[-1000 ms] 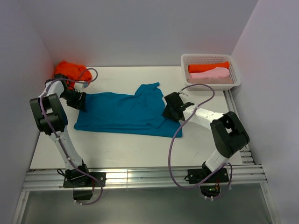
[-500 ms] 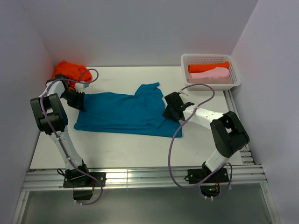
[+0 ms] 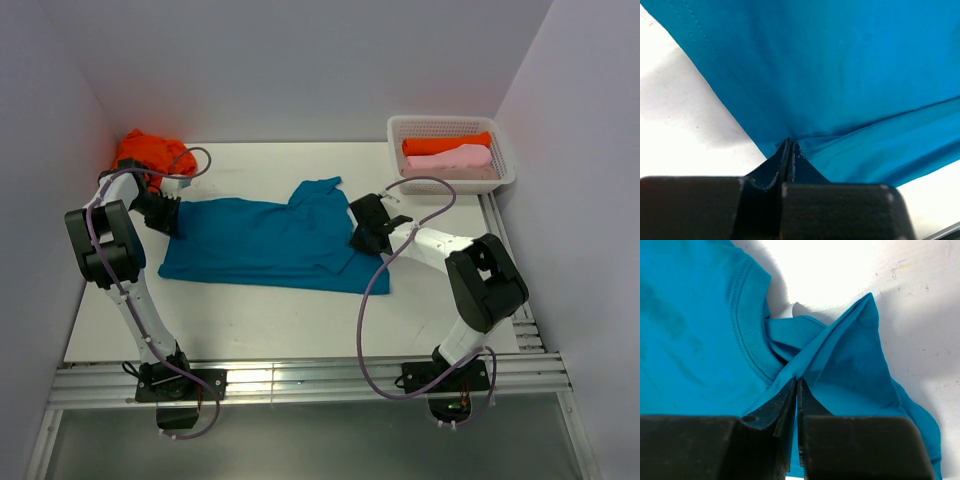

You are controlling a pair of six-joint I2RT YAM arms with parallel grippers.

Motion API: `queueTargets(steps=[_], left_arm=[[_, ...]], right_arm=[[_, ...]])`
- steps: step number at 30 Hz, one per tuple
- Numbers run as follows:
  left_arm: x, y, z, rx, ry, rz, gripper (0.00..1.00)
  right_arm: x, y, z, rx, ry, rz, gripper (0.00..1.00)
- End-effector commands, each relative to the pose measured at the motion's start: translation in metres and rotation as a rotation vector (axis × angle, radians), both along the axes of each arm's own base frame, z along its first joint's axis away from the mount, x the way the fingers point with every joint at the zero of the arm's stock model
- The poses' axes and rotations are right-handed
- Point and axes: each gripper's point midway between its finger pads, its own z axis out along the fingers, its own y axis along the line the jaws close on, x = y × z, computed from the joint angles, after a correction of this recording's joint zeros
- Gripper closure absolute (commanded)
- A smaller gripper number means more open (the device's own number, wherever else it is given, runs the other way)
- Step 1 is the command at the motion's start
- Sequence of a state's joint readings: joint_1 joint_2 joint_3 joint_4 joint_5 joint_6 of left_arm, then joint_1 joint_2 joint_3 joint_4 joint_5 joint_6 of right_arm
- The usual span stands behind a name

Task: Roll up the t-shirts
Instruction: Fold the tshirt

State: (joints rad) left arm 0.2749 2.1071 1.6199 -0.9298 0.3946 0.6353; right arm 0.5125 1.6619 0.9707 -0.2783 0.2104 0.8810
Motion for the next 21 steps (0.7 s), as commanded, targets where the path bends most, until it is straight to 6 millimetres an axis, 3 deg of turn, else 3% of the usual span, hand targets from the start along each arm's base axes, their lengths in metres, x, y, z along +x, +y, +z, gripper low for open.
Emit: queueTargets(steps=[1, 11, 21], left_arm=[[0.0, -0.007, 0.011, -0.022, -0.022, -0.025, 1.0], [0.003, -0.005, 0.022, -0.012, -0.054, -0.015, 1.0], [0.015, 0.007, 0.039, 0.012, -0.1, 0.02, 1.0]], right_arm=[[0.017, 0.001, 0.03, 0.017, -0.085, -0.023, 0.92], [0.017, -0.006, 0.052, 0.008, -0.131, -0.041, 0.98], [0.024, -0.009, 0.056, -0.004, -0.137, -0.045, 0.98]])
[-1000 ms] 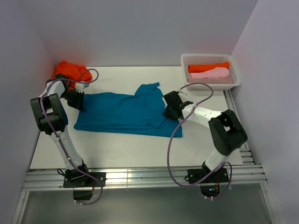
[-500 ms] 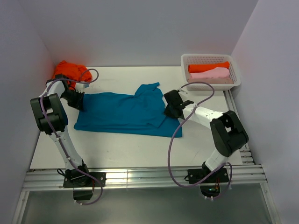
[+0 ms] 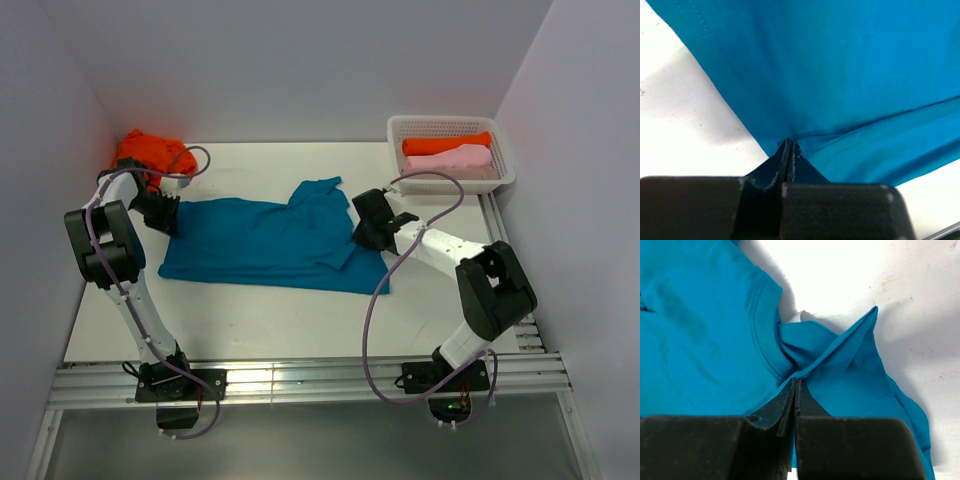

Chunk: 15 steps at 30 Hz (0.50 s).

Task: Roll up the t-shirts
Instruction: Fold the tshirt

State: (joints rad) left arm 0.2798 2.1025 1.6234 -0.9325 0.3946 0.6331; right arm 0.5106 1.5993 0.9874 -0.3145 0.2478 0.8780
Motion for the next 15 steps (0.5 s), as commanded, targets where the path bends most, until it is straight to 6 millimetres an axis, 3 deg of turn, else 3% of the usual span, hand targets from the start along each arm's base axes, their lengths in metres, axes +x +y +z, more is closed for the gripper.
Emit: queueTargets(steps=[1, 9, 15], left_arm=[[0.014, 0.007, 0.036, 0.011, -0.095, 0.017, 1.0], [0.019, 0.012, 0.048, -0.004, -0.118, 0.036, 1.0], [0.014, 0.005, 0.049, -0.046, -0.092, 0.007, 0.97]], right_arm=[[0.021, -0.002, 0.03, 0.002, -0.083, -0.024, 0.98], [0.026, -0.006, 0.031, 0.002, -0.087, -0.031, 0.99], [0.027, -0.006, 0.028, 0.004, -0.077, -0.027, 1.0]])
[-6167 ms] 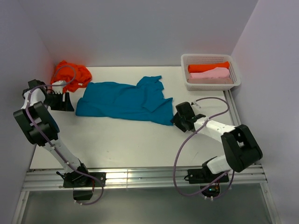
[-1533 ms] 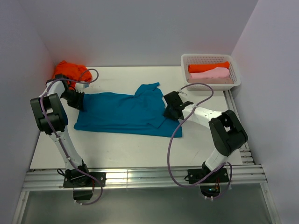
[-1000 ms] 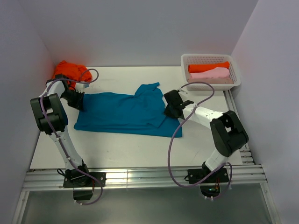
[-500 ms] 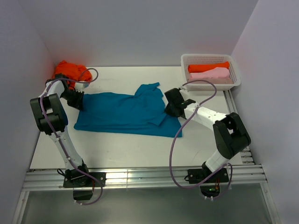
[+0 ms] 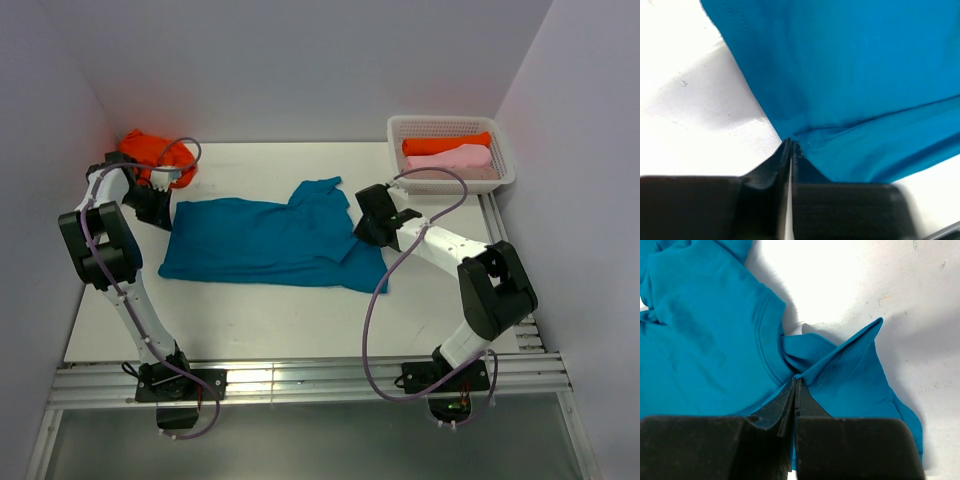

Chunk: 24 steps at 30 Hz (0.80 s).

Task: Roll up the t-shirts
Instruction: Fold the tshirt

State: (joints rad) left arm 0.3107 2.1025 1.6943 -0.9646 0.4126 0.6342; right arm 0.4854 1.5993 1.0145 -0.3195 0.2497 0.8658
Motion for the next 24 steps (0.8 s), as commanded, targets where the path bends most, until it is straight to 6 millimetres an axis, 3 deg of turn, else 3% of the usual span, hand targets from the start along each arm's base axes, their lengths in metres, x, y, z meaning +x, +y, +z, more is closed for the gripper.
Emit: queueTargets(steps=[1, 4, 7, 15, 24], left_arm=[[0.001, -0.009, 0.029, -0.044, -0.043, -0.026, 0.87], [-0.005, -0.011, 0.025, -0.049, -0.03, -0.038, 0.68], [-0.012, -0.016, 0.02, -0.056, -0.01, -0.055, 0.62], [-0.028, -0.017, 0.006, -0.046, 0.049, -0.052, 0.58], [-0.024, -0.02, 0.002, -0.027, 0.046, -0.044, 0.56]], right_arm=[[0.016, 0.0, 0.018, 0.005, -0.058, -0.01, 1.0], [0.014, 0.001, 0.016, 0.012, -0.056, -0.01, 1.0], [0.013, 0.001, 0.014, 0.016, -0.056, -0.007, 1.0], [0.016, 0.007, 0.008, 0.029, -0.056, 0.011, 1.0], [0.018, 0.01, 0.002, 0.033, -0.051, 0.026, 1.0]])
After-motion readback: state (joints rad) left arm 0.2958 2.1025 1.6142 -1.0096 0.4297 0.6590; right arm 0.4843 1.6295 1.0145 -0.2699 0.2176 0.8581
